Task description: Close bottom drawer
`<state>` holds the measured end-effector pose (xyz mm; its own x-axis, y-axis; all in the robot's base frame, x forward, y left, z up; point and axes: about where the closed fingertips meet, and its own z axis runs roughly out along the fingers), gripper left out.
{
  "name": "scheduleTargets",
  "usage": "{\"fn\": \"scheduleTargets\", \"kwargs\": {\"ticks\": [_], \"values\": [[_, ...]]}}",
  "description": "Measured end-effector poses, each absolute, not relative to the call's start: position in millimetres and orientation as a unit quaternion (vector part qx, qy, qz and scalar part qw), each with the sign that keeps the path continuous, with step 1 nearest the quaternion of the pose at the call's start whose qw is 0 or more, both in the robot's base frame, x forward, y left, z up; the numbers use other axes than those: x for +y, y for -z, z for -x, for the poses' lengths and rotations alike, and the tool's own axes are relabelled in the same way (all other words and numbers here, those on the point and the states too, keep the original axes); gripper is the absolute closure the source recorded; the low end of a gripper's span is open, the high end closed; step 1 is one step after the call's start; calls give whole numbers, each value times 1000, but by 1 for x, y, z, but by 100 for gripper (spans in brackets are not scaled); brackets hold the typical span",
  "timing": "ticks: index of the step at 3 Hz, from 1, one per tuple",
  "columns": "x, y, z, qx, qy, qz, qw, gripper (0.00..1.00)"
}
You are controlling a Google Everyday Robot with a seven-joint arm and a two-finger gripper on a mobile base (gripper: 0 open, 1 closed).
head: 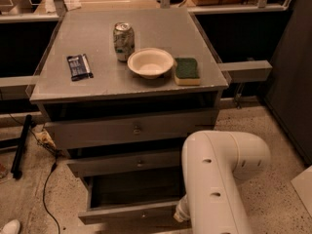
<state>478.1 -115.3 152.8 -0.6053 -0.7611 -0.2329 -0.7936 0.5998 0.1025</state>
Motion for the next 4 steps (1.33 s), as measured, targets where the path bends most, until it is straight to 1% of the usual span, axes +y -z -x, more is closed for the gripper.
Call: {"fn": "scheduleTargets", "kwargs": {"ticks": [4], "values": [[-95, -155, -492, 885, -98, 444, 98, 100]]}}
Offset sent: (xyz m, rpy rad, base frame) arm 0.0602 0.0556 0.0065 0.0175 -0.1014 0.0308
